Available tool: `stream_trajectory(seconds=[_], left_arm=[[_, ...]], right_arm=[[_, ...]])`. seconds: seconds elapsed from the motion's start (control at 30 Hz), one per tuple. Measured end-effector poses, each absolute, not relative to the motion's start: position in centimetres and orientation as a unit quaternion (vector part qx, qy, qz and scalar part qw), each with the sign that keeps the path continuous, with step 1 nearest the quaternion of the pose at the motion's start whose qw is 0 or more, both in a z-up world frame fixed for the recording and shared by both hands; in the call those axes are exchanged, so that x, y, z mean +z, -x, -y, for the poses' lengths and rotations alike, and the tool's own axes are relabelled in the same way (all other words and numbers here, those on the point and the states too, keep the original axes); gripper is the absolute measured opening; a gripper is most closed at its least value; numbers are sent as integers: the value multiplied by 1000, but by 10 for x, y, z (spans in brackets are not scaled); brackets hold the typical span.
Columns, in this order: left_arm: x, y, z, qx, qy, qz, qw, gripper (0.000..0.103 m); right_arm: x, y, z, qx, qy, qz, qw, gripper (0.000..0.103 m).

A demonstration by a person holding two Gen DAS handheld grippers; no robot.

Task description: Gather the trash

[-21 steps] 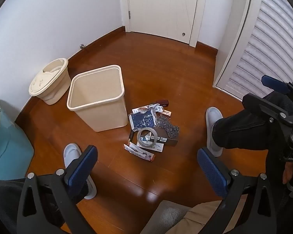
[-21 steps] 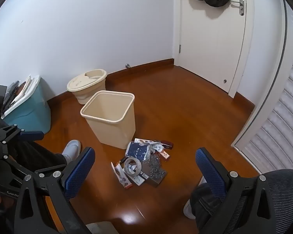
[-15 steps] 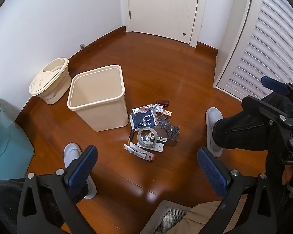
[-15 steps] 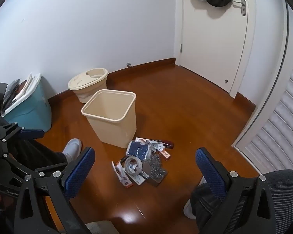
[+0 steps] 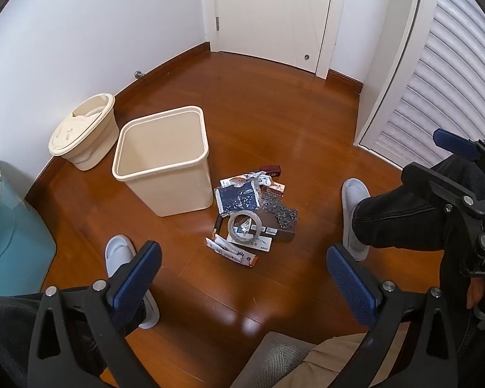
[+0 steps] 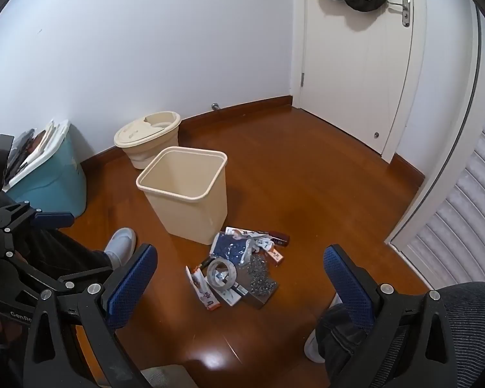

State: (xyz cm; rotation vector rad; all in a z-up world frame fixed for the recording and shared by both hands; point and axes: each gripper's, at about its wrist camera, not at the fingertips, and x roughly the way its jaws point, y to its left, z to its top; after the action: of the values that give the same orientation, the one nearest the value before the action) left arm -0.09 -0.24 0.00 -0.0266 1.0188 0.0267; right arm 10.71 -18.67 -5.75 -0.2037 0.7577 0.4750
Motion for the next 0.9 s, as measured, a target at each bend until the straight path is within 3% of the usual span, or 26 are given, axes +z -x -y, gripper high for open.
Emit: stream_trajectory(seconds=[0.9], left_arm=[[-2, 1, -7, 18, 20, -488, 873, 103]], right_arm=[[-60, -106, 186, 229, 100, -366, 896, 103]])
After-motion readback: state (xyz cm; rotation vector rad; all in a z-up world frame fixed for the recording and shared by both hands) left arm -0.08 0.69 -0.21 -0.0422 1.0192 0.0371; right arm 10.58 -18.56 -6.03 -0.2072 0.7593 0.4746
